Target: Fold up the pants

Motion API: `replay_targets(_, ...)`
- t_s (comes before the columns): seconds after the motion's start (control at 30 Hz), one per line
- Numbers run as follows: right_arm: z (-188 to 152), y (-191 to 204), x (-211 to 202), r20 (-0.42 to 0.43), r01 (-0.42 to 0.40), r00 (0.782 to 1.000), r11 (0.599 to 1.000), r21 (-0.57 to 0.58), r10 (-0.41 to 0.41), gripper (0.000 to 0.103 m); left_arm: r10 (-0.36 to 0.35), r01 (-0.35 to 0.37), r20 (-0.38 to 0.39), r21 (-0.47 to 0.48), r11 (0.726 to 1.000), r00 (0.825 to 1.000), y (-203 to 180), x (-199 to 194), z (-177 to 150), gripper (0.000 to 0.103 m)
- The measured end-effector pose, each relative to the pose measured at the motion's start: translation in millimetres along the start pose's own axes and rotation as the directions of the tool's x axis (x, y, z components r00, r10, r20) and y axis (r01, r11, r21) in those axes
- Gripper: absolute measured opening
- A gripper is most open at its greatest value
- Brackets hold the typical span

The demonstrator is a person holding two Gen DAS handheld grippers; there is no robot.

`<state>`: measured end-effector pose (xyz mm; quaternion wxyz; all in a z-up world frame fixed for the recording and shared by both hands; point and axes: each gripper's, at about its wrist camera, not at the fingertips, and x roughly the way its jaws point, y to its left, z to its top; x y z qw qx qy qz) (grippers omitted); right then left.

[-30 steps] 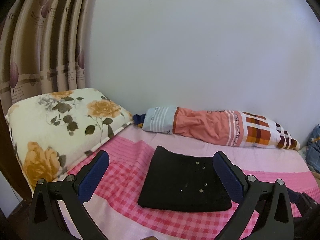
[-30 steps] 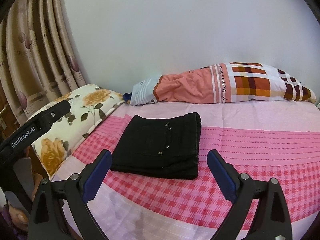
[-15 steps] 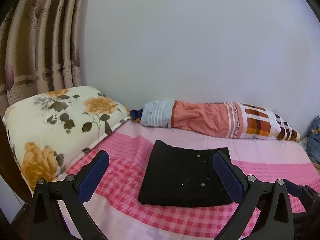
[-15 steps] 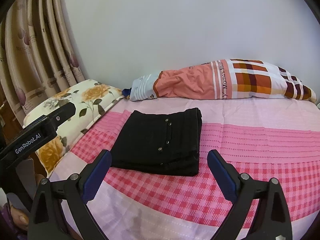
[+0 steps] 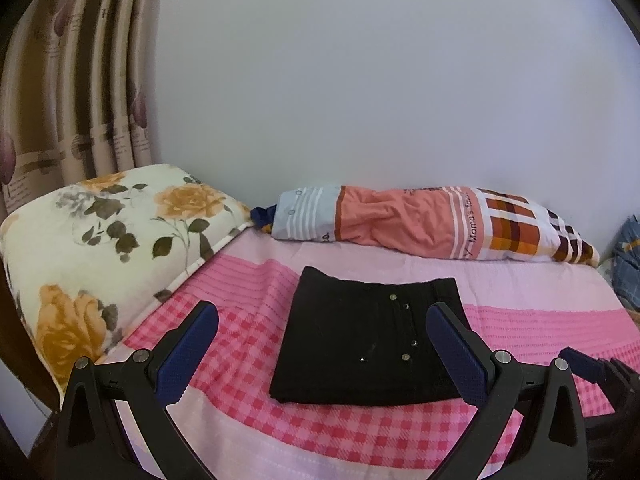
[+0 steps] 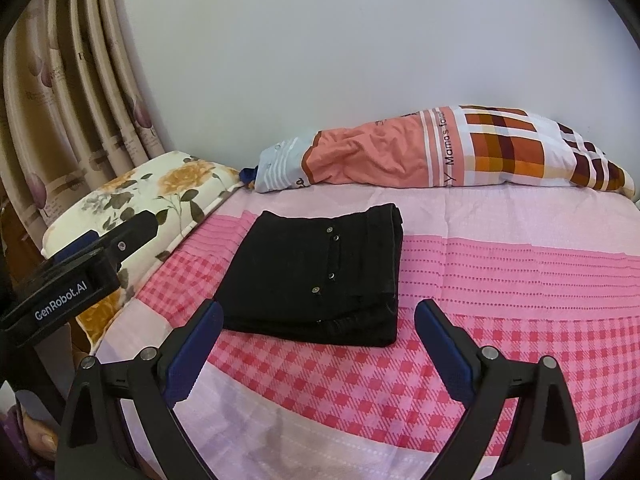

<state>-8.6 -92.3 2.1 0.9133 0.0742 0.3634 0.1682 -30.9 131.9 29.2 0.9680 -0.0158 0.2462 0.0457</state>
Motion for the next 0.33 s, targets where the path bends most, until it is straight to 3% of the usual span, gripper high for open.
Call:
replay_targets(0.13,1.4,-0.3,5.3,-0.011,0.002,1.000,1.000,0.002,-0.002,0.095,0.018,-0.020,0.038,0.044,0.999,0.999,-7.0,1.1,-1.6,0.103)
replay_targets(0.33,1.3,0.8,9.9,-0.016,0.005,1.000,1.000,0.003,-0.005,0.095,-0.025,0.025,0.010,0.010,1.000,1.000,-1.3,6.8,2.3,0.103)
